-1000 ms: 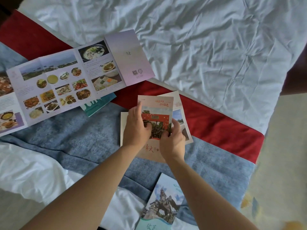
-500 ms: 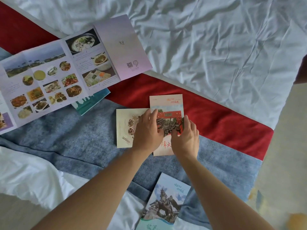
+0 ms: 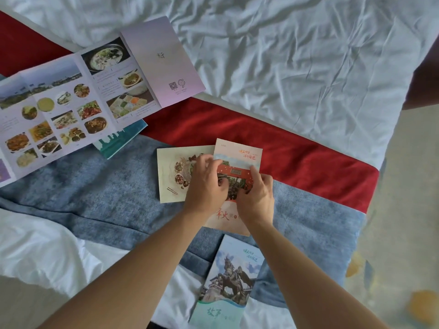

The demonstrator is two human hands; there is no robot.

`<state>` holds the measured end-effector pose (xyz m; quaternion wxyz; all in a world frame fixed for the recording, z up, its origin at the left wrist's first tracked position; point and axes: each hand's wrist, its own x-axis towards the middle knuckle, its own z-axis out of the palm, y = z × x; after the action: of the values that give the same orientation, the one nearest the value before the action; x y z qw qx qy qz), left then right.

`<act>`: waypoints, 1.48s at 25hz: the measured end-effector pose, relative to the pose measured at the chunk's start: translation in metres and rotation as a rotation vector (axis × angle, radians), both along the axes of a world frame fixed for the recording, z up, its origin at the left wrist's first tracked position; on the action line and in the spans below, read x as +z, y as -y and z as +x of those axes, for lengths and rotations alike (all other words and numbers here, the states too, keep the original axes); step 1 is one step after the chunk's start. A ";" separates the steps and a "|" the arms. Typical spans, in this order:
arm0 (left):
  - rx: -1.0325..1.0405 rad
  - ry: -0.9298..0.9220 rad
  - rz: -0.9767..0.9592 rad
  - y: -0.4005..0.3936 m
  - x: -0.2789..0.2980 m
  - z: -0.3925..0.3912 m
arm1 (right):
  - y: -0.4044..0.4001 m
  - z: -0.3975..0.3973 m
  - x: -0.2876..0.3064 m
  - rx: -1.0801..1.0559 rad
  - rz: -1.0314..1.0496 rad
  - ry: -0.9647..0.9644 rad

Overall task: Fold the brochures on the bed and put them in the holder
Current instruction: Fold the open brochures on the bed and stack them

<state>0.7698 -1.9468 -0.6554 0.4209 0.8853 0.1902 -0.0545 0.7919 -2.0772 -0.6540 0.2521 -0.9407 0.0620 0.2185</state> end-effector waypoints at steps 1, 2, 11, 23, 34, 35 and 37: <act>-0.008 -0.003 0.014 0.003 0.002 -0.006 | 0.003 -0.005 0.003 -0.001 0.012 0.003; -0.007 -0.007 0.019 0.007 0.003 -0.012 | 0.006 -0.010 0.006 -0.006 0.021 0.004; 0.117 -0.287 -0.182 0.034 0.016 -0.077 | 0.027 -0.061 0.035 -0.200 0.229 0.003; -0.310 -0.062 0.134 0.043 0.036 -0.146 | 0.070 -0.150 0.046 -0.005 0.027 0.067; -0.552 -0.118 0.170 0.051 0.005 -0.237 | 0.095 -0.264 0.016 0.231 -0.197 -0.001; -0.546 -0.113 0.169 0.053 0.002 -0.240 | 0.095 -0.267 0.013 0.255 -0.238 -0.007; -0.548 -0.103 0.178 0.059 -0.002 -0.242 | 0.095 -0.270 0.008 0.290 -0.295 -0.008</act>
<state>0.5277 -2.0058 -0.6577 0.3009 0.9332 -0.0308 -0.1941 0.5220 -2.1722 -0.6462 0.0775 -0.9656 -0.0418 0.2447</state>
